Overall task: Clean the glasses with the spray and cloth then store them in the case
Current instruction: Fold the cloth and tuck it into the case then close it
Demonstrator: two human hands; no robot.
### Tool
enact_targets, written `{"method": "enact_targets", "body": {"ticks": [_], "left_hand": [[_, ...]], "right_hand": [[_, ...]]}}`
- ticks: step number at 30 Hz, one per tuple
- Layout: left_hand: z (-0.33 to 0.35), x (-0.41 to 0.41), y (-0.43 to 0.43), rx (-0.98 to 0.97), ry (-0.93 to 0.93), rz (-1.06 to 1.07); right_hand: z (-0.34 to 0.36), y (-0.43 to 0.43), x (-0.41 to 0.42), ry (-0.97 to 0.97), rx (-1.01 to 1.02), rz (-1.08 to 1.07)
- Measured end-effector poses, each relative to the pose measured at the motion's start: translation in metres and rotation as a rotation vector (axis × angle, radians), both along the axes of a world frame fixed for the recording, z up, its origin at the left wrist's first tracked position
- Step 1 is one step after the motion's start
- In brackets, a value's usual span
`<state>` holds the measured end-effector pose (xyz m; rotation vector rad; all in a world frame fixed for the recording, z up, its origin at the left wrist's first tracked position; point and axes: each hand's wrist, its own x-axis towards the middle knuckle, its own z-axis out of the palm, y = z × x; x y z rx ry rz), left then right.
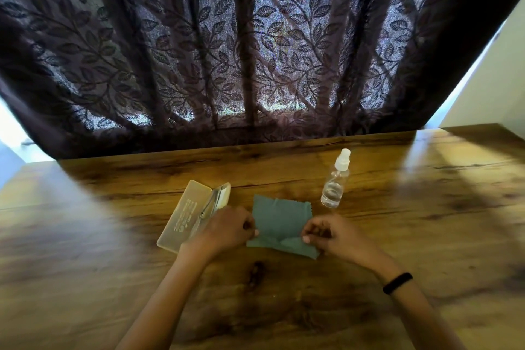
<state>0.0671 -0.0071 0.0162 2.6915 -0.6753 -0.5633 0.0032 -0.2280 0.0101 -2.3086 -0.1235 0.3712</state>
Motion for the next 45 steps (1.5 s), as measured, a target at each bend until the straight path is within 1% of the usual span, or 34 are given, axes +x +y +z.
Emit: {"method": "enact_targets", "body": {"ticks": [4, 7, 13, 15, 20, 23, 29, 33, 35, 37, 41, 45], "left_hand": [[0.003, 0.021, -0.01, -0.091, -0.106, 0.108], [0.001, 0.033, -0.021, -0.078, -0.17, 0.161], [-0.005, 0.049, -0.031, -0.042, -0.116, 0.208], [-0.005, 0.052, -0.033, -0.042, -0.106, 0.224], [-0.002, 0.057, -0.036, -0.045, -0.046, 0.31], [-0.001, 0.058, -0.035, 0.0, -0.069, 0.32], [0.002, 0.056, -0.033, 0.126, -0.205, 0.308], [0.005, 0.05, -0.032, 0.116, -0.324, 0.328], [0.004, 0.048, -0.032, 0.09, -0.347, 0.326], [0.002, 0.046, -0.031, 0.073, -0.355, 0.306], [-0.004, 0.039, -0.025, 0.022, -0.349, 0.168], [-0.009, 0.026, -0.017, -0.04, -0.207, -0.066]], "right_hand": [[0.001, 0.004, 0.018, -0.114, -0.046, -0.193], [-0.001, 0.011, 0.032, -0.142, -0.163, -0.262], [-0.007, 0.022, 0.047, -0.171, -0.305, -0.343], [-0.008, 0.025, 0.049, -0.204, -0.384, -0.368], [-0.009, 0.028, 0.051, -0.244, -0.527, -0.377], [-0.008, 0.025, 0.049, -0.255, -0.528, -0.371], [-0.007, 0.017, 0.044, -0.301, -0.457, -0.383], [-0.009, 0.013, 0.042, -0.338, -0.423, -0.39], [-0.01, 0.014, 0.041, -0.356, -0.431, -0.393], [-0.011, 0.016, 0.04, -0.37, -0.456, -0.38], [-0.014, 0.019, 0.034, -0.329, -0.502, -0.317], [-0.016, 0.021, 0.032, -0.316, -0.511, -0.338]]}}
